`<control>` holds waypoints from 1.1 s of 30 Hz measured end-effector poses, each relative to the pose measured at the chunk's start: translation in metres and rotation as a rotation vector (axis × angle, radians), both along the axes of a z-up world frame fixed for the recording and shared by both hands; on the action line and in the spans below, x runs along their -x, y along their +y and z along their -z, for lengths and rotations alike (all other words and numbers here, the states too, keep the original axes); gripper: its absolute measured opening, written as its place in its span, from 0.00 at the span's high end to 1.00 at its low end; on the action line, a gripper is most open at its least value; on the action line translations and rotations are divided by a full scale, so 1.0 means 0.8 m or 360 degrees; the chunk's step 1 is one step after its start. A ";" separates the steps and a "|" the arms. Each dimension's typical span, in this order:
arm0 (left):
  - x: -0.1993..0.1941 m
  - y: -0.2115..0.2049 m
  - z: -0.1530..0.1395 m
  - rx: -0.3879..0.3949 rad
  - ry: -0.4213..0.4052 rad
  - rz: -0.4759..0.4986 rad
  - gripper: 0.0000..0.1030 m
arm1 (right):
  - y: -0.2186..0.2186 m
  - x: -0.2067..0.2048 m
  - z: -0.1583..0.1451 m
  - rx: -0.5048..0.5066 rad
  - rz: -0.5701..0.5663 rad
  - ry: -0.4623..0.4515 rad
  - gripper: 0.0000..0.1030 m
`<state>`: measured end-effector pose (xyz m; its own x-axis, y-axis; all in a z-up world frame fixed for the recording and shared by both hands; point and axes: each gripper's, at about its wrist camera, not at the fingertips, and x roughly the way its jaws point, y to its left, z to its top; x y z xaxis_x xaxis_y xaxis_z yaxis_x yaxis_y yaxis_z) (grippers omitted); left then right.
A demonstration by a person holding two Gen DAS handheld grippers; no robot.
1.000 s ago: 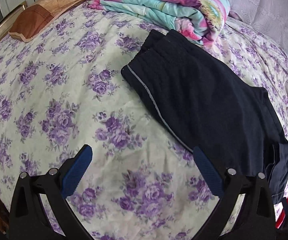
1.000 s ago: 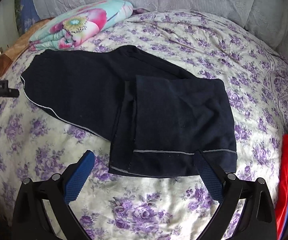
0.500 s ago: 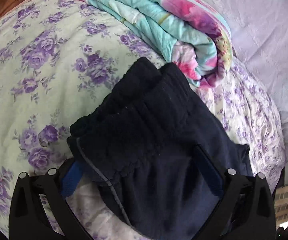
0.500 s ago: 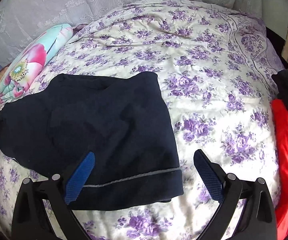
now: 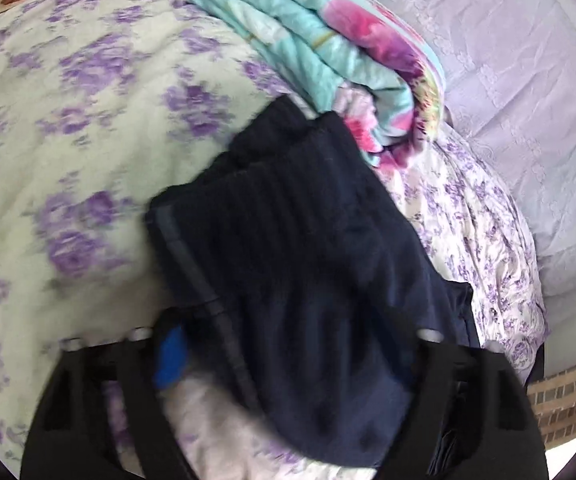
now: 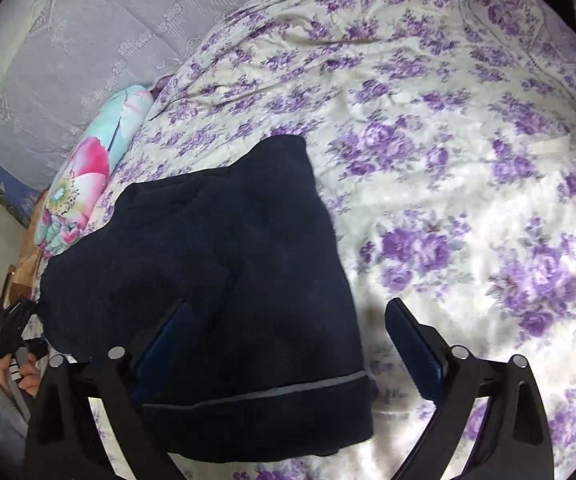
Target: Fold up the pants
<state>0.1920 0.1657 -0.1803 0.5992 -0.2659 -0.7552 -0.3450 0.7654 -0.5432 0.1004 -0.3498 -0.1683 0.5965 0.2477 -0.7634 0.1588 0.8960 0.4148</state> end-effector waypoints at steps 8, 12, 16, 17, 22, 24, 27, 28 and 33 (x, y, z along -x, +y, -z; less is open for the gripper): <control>-0.010 -0.013 -0.004 -0.0078 0.0030 -0.0195 0.28 | -0.005 0.000 0.000 -0.0106 -0.0019 0.0060 0.71; 0.003 -0.001 -0.013 0.0012 -0.0028 -0.0090 0.64 | -0.004 0.007 -0.013 -0.0134 -0.0015 0.0055 0.79; 0.019 0.001 -0.041 0.0045 -0.0115 -0.0027 0.76 | 0.000 0.010 -0.040 -0.0150 -0.0024 0.0014 0.84; 0.022 0.000 -0.049 0.0061 -0.0134 -0.0018 0.77 | -0.002 0.015 -0.048 -0.0153 -0.0034 -0.0001 0.85; 0.055 -0.003 -0.090 0.0108 -0.0194 0.0058 0.78 | -0.014 0.050 -0.090 -0.0149 -0.0076 -0.0040 0.87; 0.081 -0.005 -0.106 0.0100 -0.0206 0.0102 0.79 | -0.021 0.072 -0.104 -0.0140 -0.0084 -0.0041 0.87; 0.128 -0.007 -0.114 0.0117 -0.0160 0.0157 0.79 | -0.034 0.119 -0.117 -0.0153 -0.0072 -0.0025 0.87; 0.146 -0.008 -0.113 0.0130 -0.0132 0.0167 0.79 | -0.039 0.137 -0.121 -0.0155 -0.0063 -0.0014 0.87; 0.238 -0.019 -0.088 0.0071 -0.0006 0.0247 0.78 | -0.051 0.219 -0.101 -0.0144 -0.0028 0.0097 0.86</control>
<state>0.0017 0.1508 -0.1098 0.5511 -0.3885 -0.7385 -0.2226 0.7845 -0.5788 -0.0747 -0.3906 -0.0876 0.5443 0.3274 -0.7724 0.1707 0.8582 0.4840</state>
